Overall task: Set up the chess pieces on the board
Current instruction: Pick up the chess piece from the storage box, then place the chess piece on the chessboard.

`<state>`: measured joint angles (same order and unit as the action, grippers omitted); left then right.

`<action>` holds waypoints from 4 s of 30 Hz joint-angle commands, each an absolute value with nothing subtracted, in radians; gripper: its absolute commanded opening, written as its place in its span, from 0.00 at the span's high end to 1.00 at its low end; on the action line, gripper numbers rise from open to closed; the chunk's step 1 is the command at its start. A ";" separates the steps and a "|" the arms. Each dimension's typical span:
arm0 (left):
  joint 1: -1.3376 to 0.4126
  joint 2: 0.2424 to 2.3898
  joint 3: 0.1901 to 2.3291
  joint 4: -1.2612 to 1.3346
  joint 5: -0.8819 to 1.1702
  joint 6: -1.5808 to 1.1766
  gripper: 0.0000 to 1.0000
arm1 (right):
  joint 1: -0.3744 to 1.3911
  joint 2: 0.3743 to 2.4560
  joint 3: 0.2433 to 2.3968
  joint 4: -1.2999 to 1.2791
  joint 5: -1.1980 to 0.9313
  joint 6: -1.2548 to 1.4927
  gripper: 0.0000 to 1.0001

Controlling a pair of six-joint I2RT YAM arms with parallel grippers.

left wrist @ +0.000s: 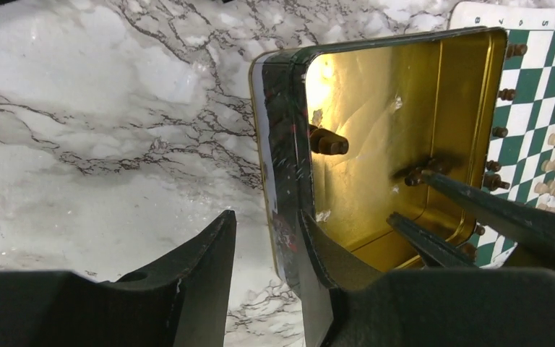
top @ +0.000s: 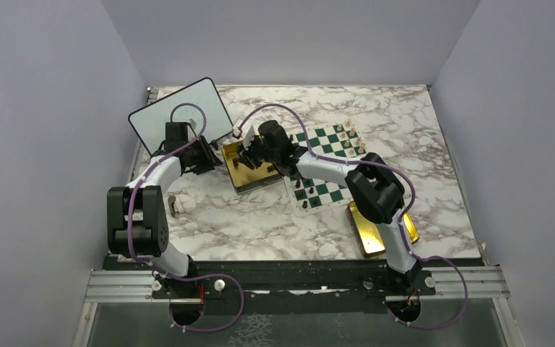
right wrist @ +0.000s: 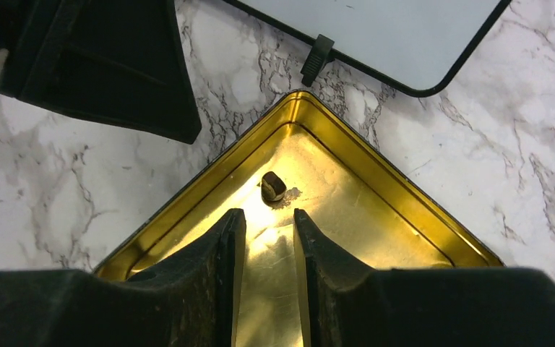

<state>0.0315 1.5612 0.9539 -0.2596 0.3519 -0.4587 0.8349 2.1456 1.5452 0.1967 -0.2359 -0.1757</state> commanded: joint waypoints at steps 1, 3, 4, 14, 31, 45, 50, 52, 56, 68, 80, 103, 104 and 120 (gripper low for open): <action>0.042 1.538 0.925 -0.222 0.393 -0.451 0.62 | 0.817 2.199 1.579 0.261 -0.376 -0.390 0.64; 0.043 1.538 0.913 -0.218 0.413 -0.455 0.62 | 0.805 2.220 1.602 0.249 -0.449 -0.419 0.63; 0.044 1.536 0.907 -0.217 0.419 -0.456 0.62 | 0.799 2.229 1.611 0.247 -0.487 -0.428 0.62; 0.047 1.539 0.857 -0.198 0.483 -0.460 0.62 | 0.778 2.340 1.739 0.179 -0.616 -0.522 0.53; 0.046 1.542 0.850 -0.193 0.503 -0.449 0.62 | 0.778 2.389 1.788 0.118 -0.634 -0.619 0.74; 0.046 1.524 0.851 -0.199 0.508 -0.453 0.62 | 0.775 2.253 1.669 0.251 -0.618 -0.515 0.99; 0.046 1.521 0.845 -0.196 0.508 -0.450 0.62 | 0.756 2.154 1.580 0.354 -0.587 -0.402 1.00; 0.046 1.530 0.846 -0.195 0.509 -0.448 0.62 | 0.747 2.114 1.535 0.395 -0.552 -0.364 0.99; 0.047 1.534 0.850 -0.190 0.517 -0.447 0.62 | 0.727 2.036 1.436 0.452 -0.430 -0.334 0.99; 0.046 1.529 0.840 -0.184 0.526 -0.442 0.62 | 0.634 1.949 1.226 0.584 -0.139 -0.213 1.00; 0.046 1.528 0.842 -0.182 0.526 -0.442 0.62 | 0.615 1.981 1.189 0.578 -0.074 -0.204 1.00; 0.046 1.533 0.845 -0.182 0.520 -0.440 0.62 | 0.597 2.048 1.187 0.535 -0.080 -0.141 1.00; 0.046 1.533 0.845 -0.182 0.520 -0.440 0.62 | 0.597 2.050 1.185 0.535 -0.080 -0.137 0.99; 0.047 1.528 0.843 -0.182 0.520 -0.438 0.62 | 0.596 2.087 1.193 0.535 -0.068 -0.118 0.99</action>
<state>0.0399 1.5539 0.8494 -0.2035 0.5011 -0.4515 0.6006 2.0705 1.1900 0.5232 -0.0933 -0.1299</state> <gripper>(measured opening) 0.377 0.097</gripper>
